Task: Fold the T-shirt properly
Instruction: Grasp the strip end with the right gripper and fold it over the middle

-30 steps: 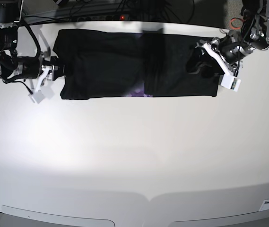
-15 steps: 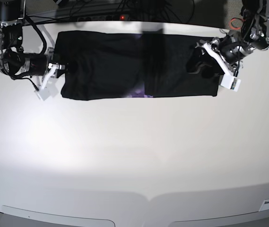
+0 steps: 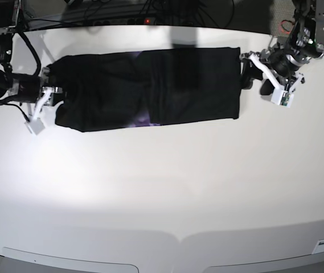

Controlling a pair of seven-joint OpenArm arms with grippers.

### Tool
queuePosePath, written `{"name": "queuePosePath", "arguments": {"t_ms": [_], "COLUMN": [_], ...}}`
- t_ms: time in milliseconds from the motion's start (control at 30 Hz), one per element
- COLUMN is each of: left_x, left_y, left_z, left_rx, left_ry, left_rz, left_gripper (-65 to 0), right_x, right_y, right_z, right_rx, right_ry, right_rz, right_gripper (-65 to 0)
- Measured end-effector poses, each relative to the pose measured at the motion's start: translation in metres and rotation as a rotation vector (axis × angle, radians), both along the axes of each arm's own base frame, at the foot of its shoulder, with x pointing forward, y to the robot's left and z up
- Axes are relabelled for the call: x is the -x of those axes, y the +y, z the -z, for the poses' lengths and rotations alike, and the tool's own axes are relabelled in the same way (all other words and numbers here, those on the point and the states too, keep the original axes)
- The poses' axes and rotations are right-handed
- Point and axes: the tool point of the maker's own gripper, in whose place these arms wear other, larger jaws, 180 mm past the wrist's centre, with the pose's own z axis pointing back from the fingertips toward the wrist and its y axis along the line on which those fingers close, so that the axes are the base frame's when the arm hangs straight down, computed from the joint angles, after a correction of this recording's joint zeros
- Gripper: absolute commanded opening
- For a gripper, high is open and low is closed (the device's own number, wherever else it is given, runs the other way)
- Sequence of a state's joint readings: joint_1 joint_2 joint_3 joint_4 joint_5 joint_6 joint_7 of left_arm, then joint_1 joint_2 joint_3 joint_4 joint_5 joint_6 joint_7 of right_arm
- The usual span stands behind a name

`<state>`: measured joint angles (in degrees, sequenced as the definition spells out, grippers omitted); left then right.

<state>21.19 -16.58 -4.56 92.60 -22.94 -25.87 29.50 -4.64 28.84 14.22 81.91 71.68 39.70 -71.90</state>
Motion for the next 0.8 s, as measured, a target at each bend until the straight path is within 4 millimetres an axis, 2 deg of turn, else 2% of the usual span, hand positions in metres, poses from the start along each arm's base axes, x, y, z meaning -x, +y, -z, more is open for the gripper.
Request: {"name": "queuePosePath", "arguments": {"t_ms": [100,267,300,433,600,700,800], "left_x": [-0.001,-0.002,-0.002,-0.002,-0.002,-0.002,-0.002], "left_y": [0.001,-0.011,-0.013,-0.019,-0.019,-0.019,-0.019], "left_z": [0.011,0.014,0.014,0.014,0.014,0.014,0.014], "left_rx": [0.05,0.081,0.084,0.091,0.092,0.092,0.092], "left_ry": [-0.014,-0.031,-0.03,-0.029,-0.03,-0.03,-0.03], "left_rz": [-0.037,-0.019,-0.013,-0.003,-0.003,-0.003,-0.003], "left_gripper": [-30.5,-30.5,-30.5,-30.5,-30.5,-30.5,-30.5], "right_x": [-0.003,-0.007,-0.007,-0.005,0.0,0.002,0.003], "right_y": [0.042,0.111,0.123,0.172,0.244,0.272,0.288], "right_z": [-0.018,-0.058,-0.06,-0.042,-0.052,-0.052,-0.053], "right_rx": [-0.061,-0.192,-0.196,-0.15,-0.174,-0.132,-0.104], "right_ry": [-0.078,-0.23,-0.243,-0.237,-0.287,-0.308,-0.319], "right_rz": [-0.057,-0.113,-0.124,-0.168,-0.277,-0.314,-0.321], "right_gripper": [-65.0,-65.0,-65.0,-65.0,-65.0,-65.0,-63.9]}}
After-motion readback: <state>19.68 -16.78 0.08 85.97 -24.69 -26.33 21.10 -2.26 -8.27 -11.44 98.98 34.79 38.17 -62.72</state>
